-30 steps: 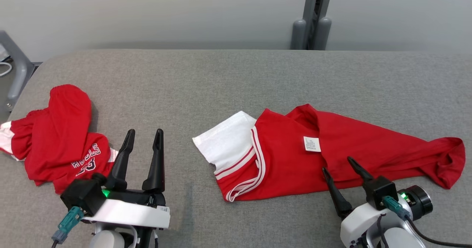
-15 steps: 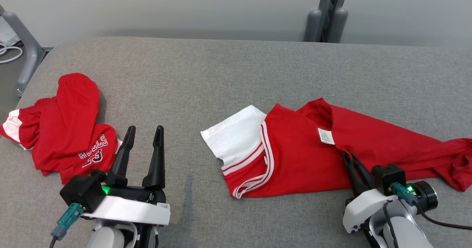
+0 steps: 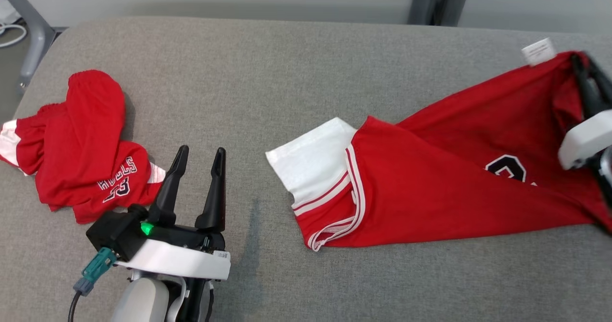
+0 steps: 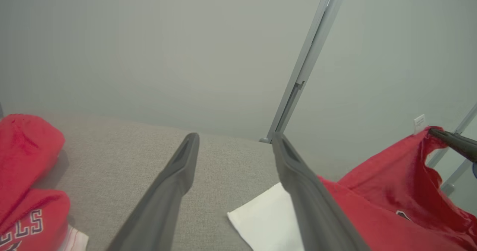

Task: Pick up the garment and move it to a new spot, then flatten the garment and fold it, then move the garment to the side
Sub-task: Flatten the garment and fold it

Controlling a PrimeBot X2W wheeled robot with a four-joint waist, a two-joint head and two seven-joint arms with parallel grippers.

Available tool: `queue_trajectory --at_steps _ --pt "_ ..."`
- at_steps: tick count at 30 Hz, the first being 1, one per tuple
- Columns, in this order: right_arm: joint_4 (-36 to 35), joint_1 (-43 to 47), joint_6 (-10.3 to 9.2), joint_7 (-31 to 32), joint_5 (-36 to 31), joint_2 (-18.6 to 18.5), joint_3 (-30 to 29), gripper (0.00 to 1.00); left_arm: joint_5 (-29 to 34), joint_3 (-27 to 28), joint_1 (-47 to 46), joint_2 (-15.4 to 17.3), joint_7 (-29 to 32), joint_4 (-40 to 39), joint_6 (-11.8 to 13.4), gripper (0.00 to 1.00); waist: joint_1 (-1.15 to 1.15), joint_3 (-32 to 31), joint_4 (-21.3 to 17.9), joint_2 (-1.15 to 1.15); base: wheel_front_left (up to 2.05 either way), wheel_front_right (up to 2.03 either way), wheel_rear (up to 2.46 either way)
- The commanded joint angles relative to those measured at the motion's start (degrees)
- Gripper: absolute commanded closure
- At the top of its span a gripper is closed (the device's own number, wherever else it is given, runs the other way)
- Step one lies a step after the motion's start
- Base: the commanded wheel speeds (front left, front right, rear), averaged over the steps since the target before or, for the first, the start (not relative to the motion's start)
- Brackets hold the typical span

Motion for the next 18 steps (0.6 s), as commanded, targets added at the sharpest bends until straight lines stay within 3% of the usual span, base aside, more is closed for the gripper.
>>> queue_trajectory --at_steps 1,7,13,14,15,18 --pt "0.58 -2.13 -0.01 1.0 0.39 -2.26 -0.66 1.0 -0.06 -0.17 -1.69 0.18 0.03 0.0 -0.41 0.0 0.0 3.08 1.99 0.0 0.0 0.0 0.0" --pt "6.16 -10.83 -0.01 4.19 2.0 -8.76 -2.09 1.0 -1.17 0.46 -4.4 0.18 0.03 0.71 -0.97 0.0 0.0 6.82 5.3 0.0 0.0 0.0 0.0" --pt "13.47 -16.89 -0.01 3.59 -0.09 -11.43 -7.76 1.0 -1.14 0.89 -5.61 0.2 0.03 1.12 -1.34 0.0 0.0 8.12 6.7 0.0 0.0 0.0 0.0" --pt "14.88 -17.34 -0.01 3.43 -1.42 -11.61 -8.8 0.4 -1.16 0.98 -5.83 0.17 0.03 1.12 -1.4 0.0 0.0 8.19 6.76 0.0 0.0 0.0 0.0" --pt "16.51 -17.42 -0.01 3.92 -2.38 -11.06 -9.59 0.0 -1.15 1.07 -6.0 0.16 0.03 1.18 -1.43 0.0 0.0 8.18 6.76 0.0 0.0 0.0 0.0" --pt "19.43 -17.57 -0.01 3.17 -4.91 -9.16 -10.02 0.0 -1.24 1.48 -6.15 0.21 0.03 1.36 -1.5 0.0 0.0 7.89 6.32 0.0 0.0 0.0 0.0"
